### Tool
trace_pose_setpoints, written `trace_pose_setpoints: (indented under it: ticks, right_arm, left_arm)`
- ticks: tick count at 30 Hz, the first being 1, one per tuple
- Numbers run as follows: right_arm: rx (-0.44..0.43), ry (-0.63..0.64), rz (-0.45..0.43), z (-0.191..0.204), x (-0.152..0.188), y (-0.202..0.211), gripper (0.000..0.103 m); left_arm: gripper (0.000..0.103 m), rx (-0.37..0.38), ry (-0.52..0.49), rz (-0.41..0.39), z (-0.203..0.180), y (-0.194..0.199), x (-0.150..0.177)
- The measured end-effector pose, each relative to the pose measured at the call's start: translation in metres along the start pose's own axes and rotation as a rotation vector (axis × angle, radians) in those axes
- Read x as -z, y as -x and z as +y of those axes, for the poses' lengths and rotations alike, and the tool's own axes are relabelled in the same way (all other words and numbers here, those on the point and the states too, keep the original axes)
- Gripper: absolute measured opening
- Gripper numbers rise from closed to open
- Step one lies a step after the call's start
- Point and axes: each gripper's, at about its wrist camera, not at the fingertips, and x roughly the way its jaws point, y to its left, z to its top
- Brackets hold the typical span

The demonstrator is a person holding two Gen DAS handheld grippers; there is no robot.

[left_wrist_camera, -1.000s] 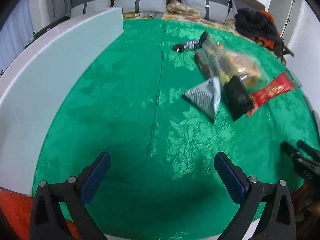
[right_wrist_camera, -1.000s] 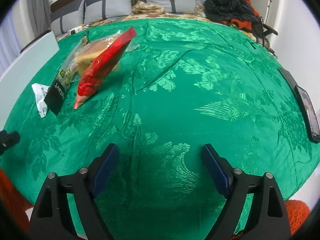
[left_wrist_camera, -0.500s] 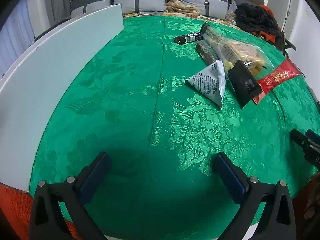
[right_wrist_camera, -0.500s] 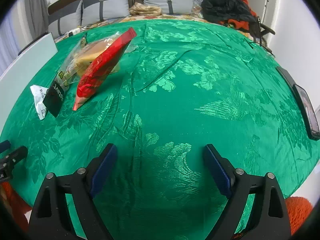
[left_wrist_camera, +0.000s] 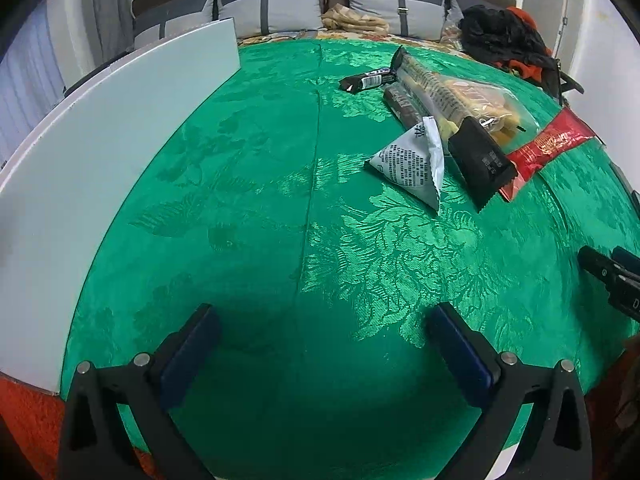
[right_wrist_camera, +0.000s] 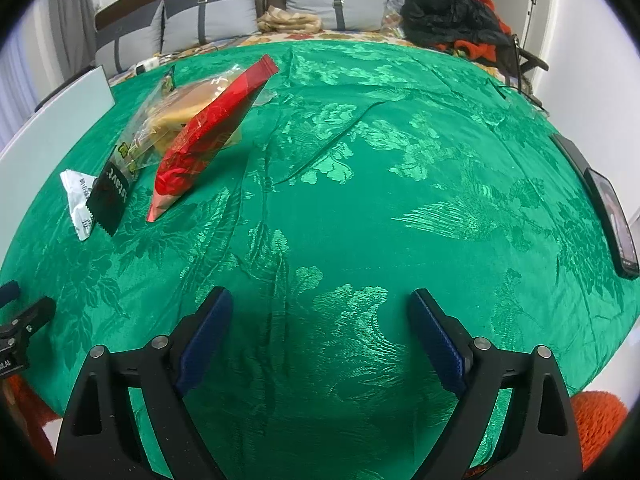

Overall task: Organize snacks
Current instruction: 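Return the left gripper to the snack pile near the white triangular packet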

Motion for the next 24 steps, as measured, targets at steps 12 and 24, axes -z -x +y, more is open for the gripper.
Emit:
trace_pose_setpoints:
  ticks: [12,24]
  right_arm:
    - [0.000,0.001,-0.001,0.0003,0.0002,-0.0001,0.093]
    - [0.000,0.003,0.002,0.0009,-0.0002,0.0002,0.093]
  left_arm:
    - [0.103,0.006,-0.016,0.003,0.0001,0.0005,-0.0009]
    - [0.103,0.006,-0.017,0.002,-0.0002,0.0003,-0.0012]
